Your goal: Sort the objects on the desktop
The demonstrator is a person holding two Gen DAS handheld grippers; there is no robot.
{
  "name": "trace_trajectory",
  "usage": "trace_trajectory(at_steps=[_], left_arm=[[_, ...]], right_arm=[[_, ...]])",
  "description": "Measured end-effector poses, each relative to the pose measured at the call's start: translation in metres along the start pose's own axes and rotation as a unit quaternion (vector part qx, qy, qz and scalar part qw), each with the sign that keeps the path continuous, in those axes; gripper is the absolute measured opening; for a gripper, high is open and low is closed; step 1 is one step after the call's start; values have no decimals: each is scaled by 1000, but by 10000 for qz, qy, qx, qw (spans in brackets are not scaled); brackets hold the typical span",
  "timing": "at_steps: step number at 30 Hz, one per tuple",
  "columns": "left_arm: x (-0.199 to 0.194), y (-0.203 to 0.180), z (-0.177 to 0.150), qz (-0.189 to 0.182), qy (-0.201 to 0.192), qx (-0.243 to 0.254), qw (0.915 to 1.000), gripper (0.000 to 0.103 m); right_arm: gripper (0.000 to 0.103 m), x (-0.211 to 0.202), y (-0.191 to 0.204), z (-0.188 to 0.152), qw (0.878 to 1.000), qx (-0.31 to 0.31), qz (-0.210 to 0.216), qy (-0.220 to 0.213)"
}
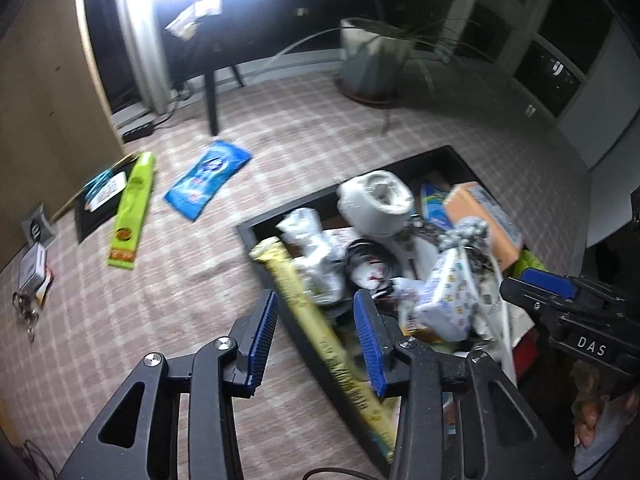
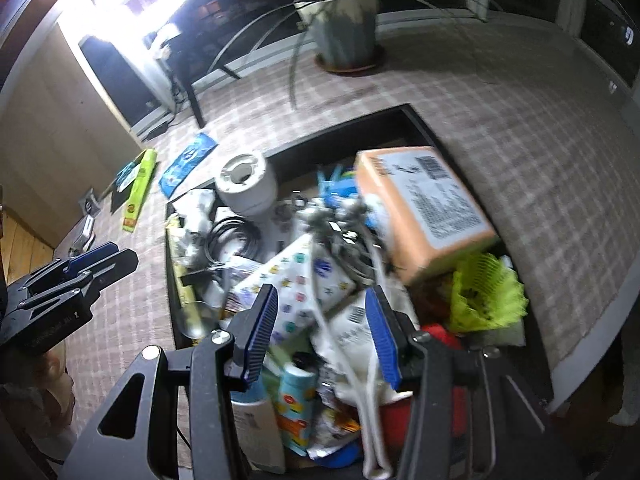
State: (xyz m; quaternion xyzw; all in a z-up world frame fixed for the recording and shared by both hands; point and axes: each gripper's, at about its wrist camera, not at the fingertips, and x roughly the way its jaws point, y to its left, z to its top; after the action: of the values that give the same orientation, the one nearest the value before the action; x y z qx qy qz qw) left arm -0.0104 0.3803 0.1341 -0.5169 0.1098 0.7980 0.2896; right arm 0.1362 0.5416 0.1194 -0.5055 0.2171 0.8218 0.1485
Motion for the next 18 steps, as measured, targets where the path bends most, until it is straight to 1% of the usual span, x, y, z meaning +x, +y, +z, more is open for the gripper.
trace_trajectory(at_steps=[2,5,9,14,16,18], left_arm=[[-1,13,-2,79,8,-111,9999,38],[-3,30,-6,186,-2,-258,9995,42],[-6,58,-13,337,-8,-501,9982,43],[-14,95,-28,586,-17,-860,9946,43],[-19,110,-35,677,-42,-1004,9926,48],[-26,125,-44,791,-95,-1157,9901,49]], right_arm=[[46,5,10,3,9999,-91,49,23],[47,12,25,8,9996,-245,142,58],[47,19,46,14,9986,-453,278,86],[48,25,73,19,9966,-690,437,114],[51,26,86,20,9955,-795,495,108],[52,27,100,19,9943,-919,539,90]])
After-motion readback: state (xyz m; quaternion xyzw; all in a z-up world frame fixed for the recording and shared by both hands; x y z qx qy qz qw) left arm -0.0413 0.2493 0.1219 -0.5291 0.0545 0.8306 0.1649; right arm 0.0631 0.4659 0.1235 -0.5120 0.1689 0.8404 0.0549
